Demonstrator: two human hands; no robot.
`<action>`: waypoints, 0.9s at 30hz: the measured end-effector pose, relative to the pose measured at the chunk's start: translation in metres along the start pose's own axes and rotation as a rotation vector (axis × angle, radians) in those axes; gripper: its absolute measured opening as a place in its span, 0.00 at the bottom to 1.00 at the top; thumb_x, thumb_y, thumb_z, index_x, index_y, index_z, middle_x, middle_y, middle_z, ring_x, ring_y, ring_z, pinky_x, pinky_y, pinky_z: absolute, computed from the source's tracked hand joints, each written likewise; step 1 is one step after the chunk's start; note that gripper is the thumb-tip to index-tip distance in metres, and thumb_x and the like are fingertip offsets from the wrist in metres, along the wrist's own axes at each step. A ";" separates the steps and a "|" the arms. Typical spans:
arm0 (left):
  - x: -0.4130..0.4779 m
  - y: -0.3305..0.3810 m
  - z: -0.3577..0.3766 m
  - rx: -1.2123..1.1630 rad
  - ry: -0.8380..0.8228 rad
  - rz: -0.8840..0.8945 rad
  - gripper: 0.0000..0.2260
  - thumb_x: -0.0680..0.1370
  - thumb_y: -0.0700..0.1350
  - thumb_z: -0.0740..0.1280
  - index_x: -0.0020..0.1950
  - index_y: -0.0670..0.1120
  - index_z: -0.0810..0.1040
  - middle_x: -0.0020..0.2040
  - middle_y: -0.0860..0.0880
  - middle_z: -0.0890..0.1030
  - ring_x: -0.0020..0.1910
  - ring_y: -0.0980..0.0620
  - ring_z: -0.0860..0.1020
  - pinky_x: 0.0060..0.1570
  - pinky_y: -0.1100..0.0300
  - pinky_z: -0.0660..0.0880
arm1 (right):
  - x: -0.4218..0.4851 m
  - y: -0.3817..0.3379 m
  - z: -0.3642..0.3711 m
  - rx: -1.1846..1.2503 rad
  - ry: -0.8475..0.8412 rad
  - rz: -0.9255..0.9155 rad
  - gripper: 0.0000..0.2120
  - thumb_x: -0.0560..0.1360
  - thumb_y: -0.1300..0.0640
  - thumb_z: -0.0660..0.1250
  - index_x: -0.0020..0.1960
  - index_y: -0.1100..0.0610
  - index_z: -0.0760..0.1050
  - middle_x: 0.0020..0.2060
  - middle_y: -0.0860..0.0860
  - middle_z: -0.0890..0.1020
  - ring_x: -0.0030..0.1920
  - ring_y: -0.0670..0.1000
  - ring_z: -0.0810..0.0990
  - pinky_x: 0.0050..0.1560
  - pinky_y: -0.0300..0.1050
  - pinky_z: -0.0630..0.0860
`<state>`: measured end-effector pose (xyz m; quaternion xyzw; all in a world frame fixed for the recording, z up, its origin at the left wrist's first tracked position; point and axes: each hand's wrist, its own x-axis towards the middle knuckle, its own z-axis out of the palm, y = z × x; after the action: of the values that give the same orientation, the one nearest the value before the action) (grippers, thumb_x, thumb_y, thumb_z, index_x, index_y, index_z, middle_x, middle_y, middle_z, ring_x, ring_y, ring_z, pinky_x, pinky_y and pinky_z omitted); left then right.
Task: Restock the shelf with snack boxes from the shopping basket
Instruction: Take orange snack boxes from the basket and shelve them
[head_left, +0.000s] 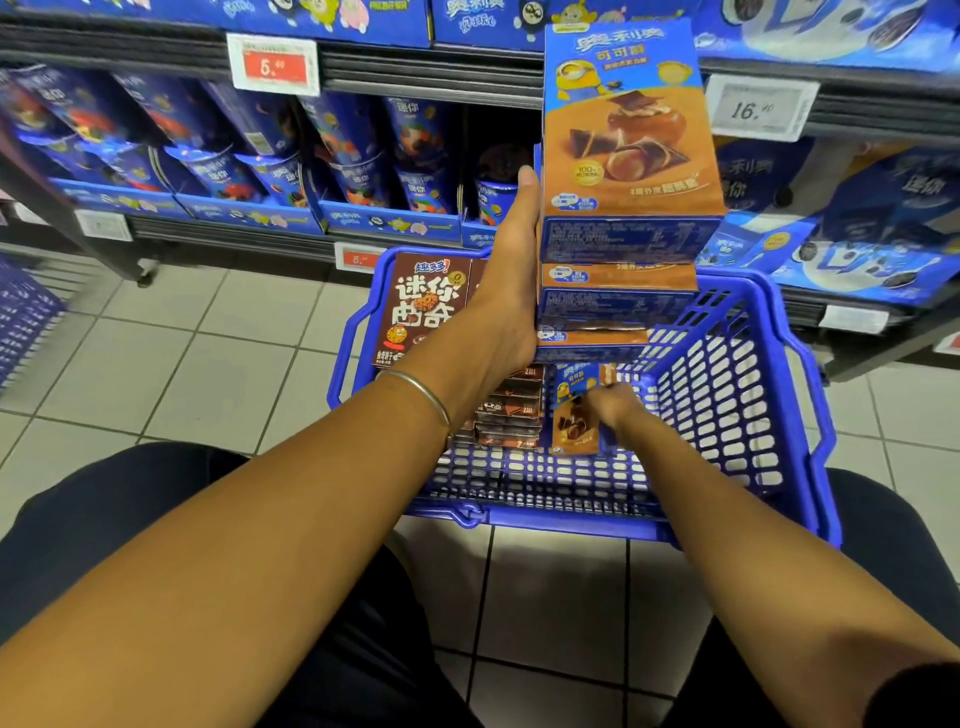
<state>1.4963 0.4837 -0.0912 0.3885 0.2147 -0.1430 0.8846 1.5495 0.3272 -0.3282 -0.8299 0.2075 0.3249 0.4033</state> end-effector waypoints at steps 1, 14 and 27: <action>0.002 0.001 -0.001 -0.006 -0.007 0.007 0.36 0.87 0.65 0.51 0.35 0.47 0.89 0.37 0.46 0.88 0.34 0.45 0.87 0.30 0.50 0.83 | -0.005 -0.008 -0.009 0.031 0.043 -0.021 0.15 0.80 0.58 0.63 0.59 0.70 0.76 0.43 0.65 0.82 0.40 0.60 0.81 0.43 0.56 0.78; 0.012 0.002 -0.005 -0.008 0.049 0.028 0.36 0.85 0.67 0.52 0.36 0.50 0.90 0.40 0.46 0.89 0.37 0.44 0.88 0.31 0.49 0.83 | -0.165 -0.108 -0.173 1.081 -0.175 -0.463 0.14 0.80 0.54 0.57 0.53 0.56 0.81 0.45 0.51 0.87 0.43 0.53 0.86 0.41 0.45 0.82; 0.009 -0.001 -0.006 0.018 0.187 0.024 0.36 0.87 0.58 0.52 0.27 0.48 0.87 0.34 0.45 0.87 0.30 0.43 0.86 0.22 0.49 0.80 | -0.230 -0.181 -0.154 0.985 -0.240 -0.753 0.10 0.81 0.53 0.63 0.51 0.57 0.80 0.45 0.54 0.86 0.48 0.56 0.85 0.50 0.54 0.81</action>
<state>1.5018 0.4863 -0.0999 0.4106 0.2904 -0.0975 0.8588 1.5551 0.3288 0.0024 -0.5207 -0.0201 0.1179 0.8453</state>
